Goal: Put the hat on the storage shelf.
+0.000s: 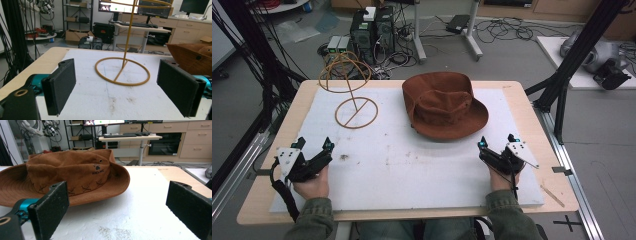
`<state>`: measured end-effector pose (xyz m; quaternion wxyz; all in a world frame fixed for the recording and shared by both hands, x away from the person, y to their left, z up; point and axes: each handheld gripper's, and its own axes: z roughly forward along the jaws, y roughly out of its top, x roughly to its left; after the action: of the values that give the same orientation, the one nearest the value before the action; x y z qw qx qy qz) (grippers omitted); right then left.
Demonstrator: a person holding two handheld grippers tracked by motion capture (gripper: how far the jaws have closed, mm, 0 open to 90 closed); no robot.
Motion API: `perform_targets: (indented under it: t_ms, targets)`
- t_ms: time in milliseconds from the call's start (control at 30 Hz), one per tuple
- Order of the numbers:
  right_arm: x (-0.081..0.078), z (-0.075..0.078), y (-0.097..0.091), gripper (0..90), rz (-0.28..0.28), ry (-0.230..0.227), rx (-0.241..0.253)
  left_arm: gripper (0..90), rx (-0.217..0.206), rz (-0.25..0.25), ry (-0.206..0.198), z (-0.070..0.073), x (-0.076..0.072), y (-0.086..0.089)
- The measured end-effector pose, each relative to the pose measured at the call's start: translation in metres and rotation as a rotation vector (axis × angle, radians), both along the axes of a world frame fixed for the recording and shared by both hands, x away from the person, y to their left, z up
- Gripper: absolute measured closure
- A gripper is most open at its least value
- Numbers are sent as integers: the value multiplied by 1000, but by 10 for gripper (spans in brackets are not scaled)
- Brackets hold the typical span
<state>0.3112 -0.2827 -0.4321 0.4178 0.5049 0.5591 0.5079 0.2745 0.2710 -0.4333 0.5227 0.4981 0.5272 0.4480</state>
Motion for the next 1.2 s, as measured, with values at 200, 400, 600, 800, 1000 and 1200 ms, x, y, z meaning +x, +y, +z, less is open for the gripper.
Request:
perform_targets:
  t_ms: [200,400,600,800,1000,1200]
  targets:
    - [-1,1,2,43,-1,-10,-10,159,-6,-1,-1,0,-1,-1]
    - [0,6,10,43,21,-36,-36,159,-10,-9,0,0,-3,-3]
    - [2,13,23,43,49,-51,-67,159,-32,-13,3,-2,-2,-2]
    - [27,30,41,43,81,-38,-82,159,-46,-10,4,-3,-2,1]
    - [56,49,64,44,95,-30,-63,159,-52,-10,5,-3,-2,3]
    - [79,46,84,43,108,13,-100,159,-62,-26,14,-4,0,2]
